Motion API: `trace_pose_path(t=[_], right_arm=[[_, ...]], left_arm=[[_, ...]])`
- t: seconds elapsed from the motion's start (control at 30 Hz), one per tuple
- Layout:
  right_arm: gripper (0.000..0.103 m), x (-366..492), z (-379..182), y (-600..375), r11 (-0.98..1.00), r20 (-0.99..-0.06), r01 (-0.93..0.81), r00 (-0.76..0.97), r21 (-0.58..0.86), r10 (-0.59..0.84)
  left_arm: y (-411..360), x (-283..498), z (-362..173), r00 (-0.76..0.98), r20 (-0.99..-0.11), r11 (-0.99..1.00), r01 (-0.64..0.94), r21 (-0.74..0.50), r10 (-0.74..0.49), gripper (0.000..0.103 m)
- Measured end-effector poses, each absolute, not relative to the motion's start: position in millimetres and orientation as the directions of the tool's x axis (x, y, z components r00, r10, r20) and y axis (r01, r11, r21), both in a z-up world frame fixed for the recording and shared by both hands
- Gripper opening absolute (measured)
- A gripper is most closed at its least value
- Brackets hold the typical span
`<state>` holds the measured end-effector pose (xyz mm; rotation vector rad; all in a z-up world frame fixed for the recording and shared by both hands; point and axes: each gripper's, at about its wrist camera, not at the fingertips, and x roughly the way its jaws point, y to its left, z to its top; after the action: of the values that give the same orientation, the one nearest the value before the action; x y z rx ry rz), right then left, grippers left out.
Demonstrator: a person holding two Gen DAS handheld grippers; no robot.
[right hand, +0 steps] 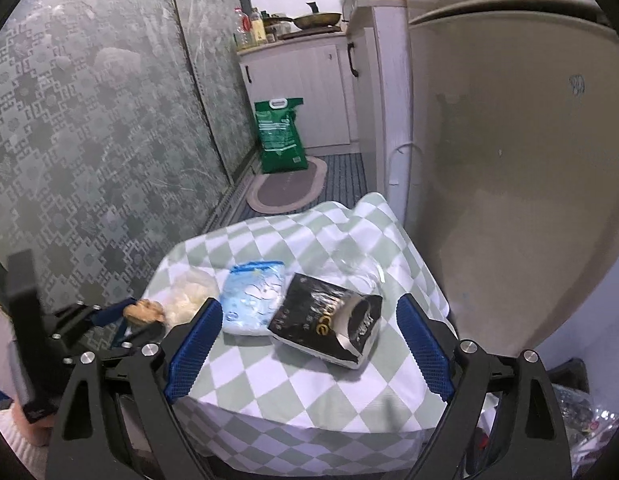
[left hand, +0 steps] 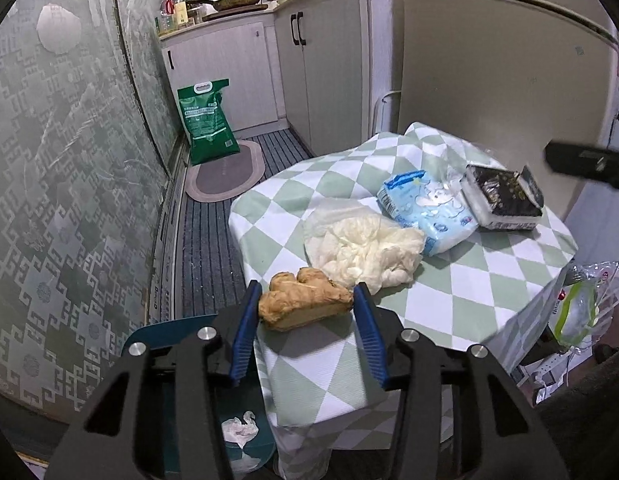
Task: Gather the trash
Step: 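Grasp the ginger root with the left tool, then lift the ginger with the left tool while the right tool grasps the black snack bag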
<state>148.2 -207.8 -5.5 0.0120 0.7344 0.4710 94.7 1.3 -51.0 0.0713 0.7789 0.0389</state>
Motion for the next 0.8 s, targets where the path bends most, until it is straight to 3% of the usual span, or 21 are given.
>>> trace_pose_path(t=[0.8], right_arm=[[0.092,178,-60,-186,0.959,-0.709,-0.220,0.648,0.177,0.280]], left_arm=[[14,73,-16,0.765,-0.644,0.999,-0.022,-0.039,-0.008,0.049]])
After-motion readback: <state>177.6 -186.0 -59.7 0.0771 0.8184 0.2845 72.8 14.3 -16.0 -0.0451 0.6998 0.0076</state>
